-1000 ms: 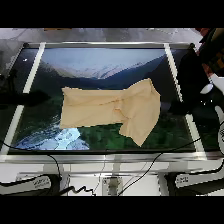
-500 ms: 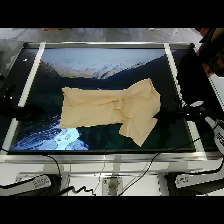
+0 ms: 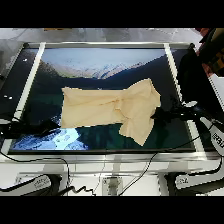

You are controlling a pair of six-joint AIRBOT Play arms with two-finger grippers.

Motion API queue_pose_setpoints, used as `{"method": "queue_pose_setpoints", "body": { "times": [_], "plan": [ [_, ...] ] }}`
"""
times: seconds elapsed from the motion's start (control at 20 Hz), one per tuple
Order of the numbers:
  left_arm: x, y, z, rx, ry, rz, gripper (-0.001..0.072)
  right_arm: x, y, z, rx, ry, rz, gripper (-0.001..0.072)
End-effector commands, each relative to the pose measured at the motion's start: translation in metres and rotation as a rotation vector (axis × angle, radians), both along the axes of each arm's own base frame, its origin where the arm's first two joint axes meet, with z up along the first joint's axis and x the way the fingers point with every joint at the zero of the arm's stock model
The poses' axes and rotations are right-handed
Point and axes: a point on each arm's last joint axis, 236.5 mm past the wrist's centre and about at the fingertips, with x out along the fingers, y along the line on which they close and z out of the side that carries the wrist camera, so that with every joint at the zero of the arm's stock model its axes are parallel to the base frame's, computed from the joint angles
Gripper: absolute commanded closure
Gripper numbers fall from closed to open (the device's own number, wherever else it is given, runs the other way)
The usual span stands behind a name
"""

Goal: Fold the clothes and pants, and hang the long-sleeved shirts on hangers.

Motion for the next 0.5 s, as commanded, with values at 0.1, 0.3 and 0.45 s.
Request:
{"method": "queue_pose_setpoints", "body": {
  "times": [0.1,0.3,0.45],
  "plan": [
    [0.023,-0.012,-0.037,0.074,-0.033,0.043,0.0241,0.001,0.001,0.000,0.002,-0.002,0.000,0.0695],
    [0.064,-0.009,-0.038,0.144,-0.126,0.138,0.0465,0.008,-0.001,0.008,-0.006,-0.030,0.001,0.0695],
    [0.091,-0.009,-0.006,0.135,-0.208,0.109,0.0680,0.026,-0.006,0.034,-0.030,-0.112,0.011,0.0696]
  ]
}}
